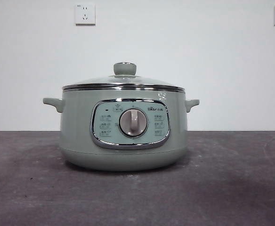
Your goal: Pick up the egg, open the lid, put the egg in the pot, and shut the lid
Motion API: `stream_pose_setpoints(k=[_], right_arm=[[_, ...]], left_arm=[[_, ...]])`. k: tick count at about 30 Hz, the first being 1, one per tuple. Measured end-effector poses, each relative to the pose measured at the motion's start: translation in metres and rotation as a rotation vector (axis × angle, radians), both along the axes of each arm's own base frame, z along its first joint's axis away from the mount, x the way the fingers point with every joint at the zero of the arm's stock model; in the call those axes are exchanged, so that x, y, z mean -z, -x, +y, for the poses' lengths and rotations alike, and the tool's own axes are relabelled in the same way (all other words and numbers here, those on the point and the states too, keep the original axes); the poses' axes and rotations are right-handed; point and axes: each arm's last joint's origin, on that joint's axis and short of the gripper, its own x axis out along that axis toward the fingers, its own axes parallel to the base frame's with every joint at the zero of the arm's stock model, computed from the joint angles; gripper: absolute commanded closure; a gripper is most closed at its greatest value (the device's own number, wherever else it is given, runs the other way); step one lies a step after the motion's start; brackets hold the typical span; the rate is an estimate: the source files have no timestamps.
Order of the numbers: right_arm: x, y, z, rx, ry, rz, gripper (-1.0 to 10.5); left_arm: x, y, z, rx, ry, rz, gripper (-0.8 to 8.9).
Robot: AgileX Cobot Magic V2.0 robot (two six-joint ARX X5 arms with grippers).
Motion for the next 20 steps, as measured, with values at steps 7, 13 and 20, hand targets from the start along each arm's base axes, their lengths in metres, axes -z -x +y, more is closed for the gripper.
stream_pose_setpoints(k=[7,13,20], right_arm=[[0.0,0.0,0.0,0.001,-0.008,0.002,9.5],[-0.0001,0.0,0.0,0.001,-0.008,0.002,9.5],[-0.0001,0.0,0.0,0.001,-0.008,0.002,9.5]], left_arm=[[0.0,0.0,0.0,0.0,0.0,0.0,8.17],[0.0,0.0,0.0,0.0,0.0,0.0,8.17],[0.0,0.0,0.0,0.0,0.0,0.0,8.17]])
